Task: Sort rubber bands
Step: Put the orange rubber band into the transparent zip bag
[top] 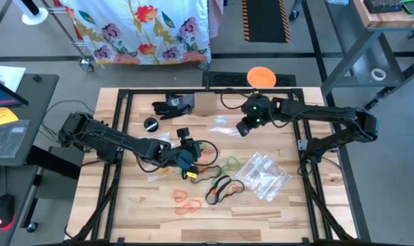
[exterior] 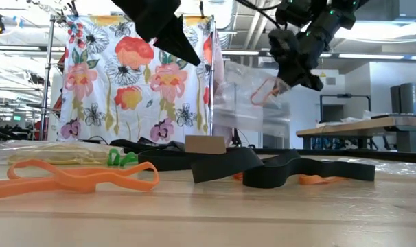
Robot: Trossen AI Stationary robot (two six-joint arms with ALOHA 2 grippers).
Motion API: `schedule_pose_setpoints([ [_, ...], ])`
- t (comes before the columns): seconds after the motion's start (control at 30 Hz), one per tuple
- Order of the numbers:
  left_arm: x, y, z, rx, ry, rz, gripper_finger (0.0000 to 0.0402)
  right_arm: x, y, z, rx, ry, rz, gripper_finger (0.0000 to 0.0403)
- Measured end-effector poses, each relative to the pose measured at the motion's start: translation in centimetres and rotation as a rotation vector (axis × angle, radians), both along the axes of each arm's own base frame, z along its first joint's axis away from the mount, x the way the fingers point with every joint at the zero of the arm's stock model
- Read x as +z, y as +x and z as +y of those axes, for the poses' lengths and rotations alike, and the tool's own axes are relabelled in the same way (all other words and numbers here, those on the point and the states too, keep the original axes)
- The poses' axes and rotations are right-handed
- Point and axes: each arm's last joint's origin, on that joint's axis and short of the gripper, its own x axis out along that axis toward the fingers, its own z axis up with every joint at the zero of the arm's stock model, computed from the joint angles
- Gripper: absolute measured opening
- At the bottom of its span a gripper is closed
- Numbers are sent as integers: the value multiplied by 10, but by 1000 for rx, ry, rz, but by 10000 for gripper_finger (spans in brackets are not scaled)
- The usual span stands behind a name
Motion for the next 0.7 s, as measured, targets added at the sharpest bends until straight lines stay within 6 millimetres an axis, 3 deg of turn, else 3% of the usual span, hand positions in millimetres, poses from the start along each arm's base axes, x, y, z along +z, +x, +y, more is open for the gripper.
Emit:
schedule_pose_setpoints([
  [0.2,-23,8,1,-147,-72,73,102,17,1,-2,-6,117,-75,0],
  [0.53,-77,37,50,-96,-62,222,102,18,8,6,18,142,-102,0],
  [0.7,-100,49,58,-154,-84,238,102,19,8,6,16,157,-113,0],
])
